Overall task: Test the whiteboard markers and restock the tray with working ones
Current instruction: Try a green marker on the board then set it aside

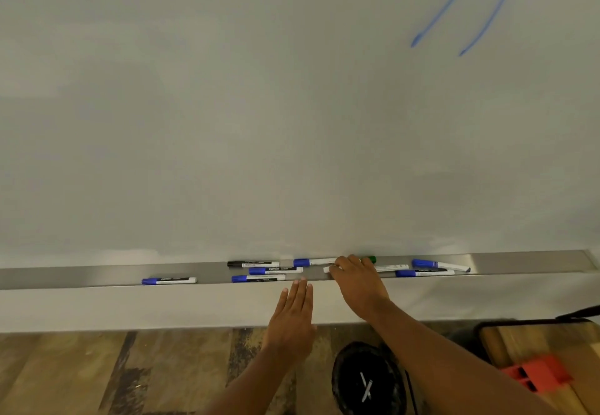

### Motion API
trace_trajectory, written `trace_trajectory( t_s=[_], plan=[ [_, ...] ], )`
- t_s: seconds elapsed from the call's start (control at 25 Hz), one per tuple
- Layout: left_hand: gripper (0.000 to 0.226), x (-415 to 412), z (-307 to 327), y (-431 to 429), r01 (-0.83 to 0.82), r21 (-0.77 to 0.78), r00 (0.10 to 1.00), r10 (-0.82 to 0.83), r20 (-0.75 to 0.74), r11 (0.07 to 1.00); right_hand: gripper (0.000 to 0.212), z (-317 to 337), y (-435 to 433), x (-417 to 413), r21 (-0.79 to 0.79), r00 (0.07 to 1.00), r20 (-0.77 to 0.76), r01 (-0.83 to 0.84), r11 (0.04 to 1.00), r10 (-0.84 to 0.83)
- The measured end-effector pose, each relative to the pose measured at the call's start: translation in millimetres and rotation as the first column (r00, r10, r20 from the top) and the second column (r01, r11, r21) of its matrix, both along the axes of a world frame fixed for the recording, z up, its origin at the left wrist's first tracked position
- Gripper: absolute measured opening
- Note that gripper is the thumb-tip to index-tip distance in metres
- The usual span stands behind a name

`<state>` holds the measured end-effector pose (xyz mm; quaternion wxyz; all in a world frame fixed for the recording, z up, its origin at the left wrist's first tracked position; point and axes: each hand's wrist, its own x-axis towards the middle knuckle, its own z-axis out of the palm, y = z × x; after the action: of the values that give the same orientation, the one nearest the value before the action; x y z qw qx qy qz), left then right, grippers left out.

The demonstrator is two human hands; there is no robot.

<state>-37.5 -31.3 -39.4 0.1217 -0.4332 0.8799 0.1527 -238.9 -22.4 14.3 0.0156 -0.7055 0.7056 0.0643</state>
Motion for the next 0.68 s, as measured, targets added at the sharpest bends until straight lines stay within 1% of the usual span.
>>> trace_trajectory(
  t_s=[0.2,0.4,0.68],
  plan=[
    [0.078,0.2,-3.4,-6.5,0.007,0.018,1.0,-0.007,0.003,1.0,0.044,-1.0,-10.1,1.7,0.027,0.998,-0.061,-0.026,0.999,0.028],
    [0.079,-1.2,-7.5,-6.6,0.0,0.044,1.0,0.0,0.009,0.999,0.037,3.0,-18.2,0.5,0.023,0.994,-0.085,-0.065,0.998,0.067],
    [0.079,-1.0,-9.6,-7.8,-0.014,0.058,1.0,0.014,0.0,0.998,0.036,3.3,-25.6,0.5,0.035,0.976,-0.161,-0.143,0.989,0.147]
  ],
)
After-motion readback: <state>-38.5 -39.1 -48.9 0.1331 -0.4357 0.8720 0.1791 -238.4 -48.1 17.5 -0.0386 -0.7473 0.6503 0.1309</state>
